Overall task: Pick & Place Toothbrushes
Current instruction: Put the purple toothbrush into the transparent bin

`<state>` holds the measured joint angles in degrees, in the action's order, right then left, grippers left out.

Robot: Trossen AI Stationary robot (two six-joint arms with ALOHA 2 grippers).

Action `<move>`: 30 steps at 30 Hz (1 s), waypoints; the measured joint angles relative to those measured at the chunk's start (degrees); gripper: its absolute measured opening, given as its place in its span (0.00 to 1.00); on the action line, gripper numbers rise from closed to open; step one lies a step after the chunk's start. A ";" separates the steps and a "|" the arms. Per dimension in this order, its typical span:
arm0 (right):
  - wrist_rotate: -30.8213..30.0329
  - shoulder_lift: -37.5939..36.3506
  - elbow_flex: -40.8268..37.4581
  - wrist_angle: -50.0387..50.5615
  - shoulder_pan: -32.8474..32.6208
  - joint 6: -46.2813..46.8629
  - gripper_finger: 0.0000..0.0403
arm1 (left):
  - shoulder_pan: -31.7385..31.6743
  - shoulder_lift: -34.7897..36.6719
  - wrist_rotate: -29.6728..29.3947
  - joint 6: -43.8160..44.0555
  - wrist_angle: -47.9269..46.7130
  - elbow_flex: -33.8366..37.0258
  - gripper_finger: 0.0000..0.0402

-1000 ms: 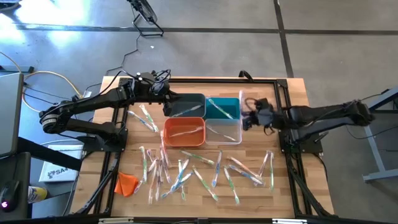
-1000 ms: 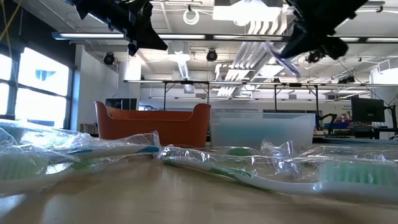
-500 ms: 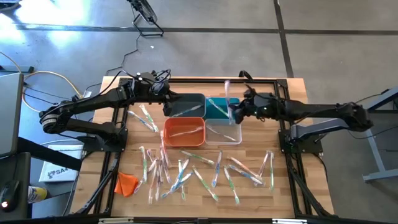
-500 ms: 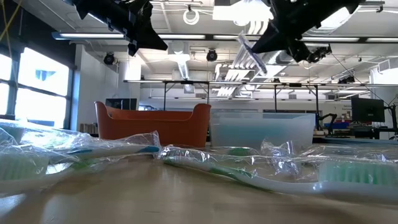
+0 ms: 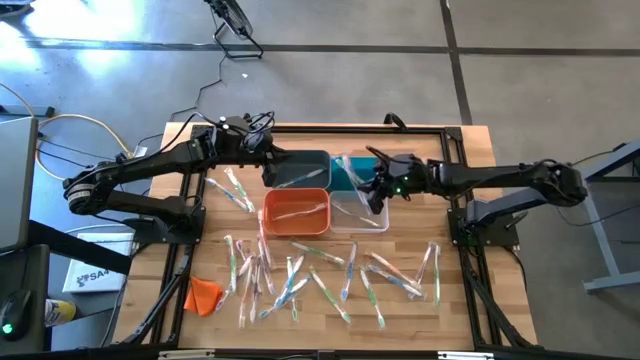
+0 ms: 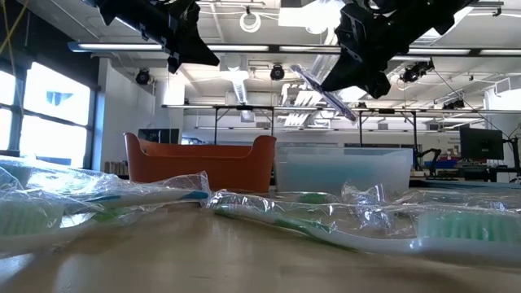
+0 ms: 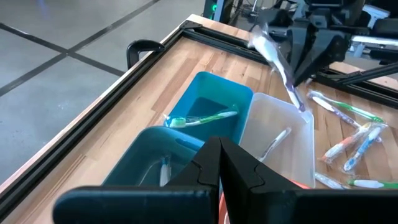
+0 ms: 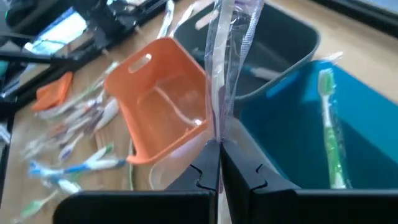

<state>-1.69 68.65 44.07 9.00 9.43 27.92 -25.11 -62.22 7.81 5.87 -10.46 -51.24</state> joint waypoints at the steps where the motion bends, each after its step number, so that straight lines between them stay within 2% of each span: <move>1: 0.55 0.20 0.00 0.32 0.00 -0.28 0.01 | 0.00 0.00 0.00 0.01 0.00 0.00 0.00; 13: 2.07 3.66 -0.02 6.25 -0.07 -7.39 0.01 | 0.00 0.00 0.00 0.00 -0.02 0.00 0.00; 30: 5.24 11.56 0.00 5.96 -2.03 -12.78 0.01 | -0.01 0.00 0.02 -0.03 -0.17 0.00 0.00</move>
<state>3.55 80.21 44.07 14.96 7.40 15.14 -25.12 -62.22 7.84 5.84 -10.63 -51.24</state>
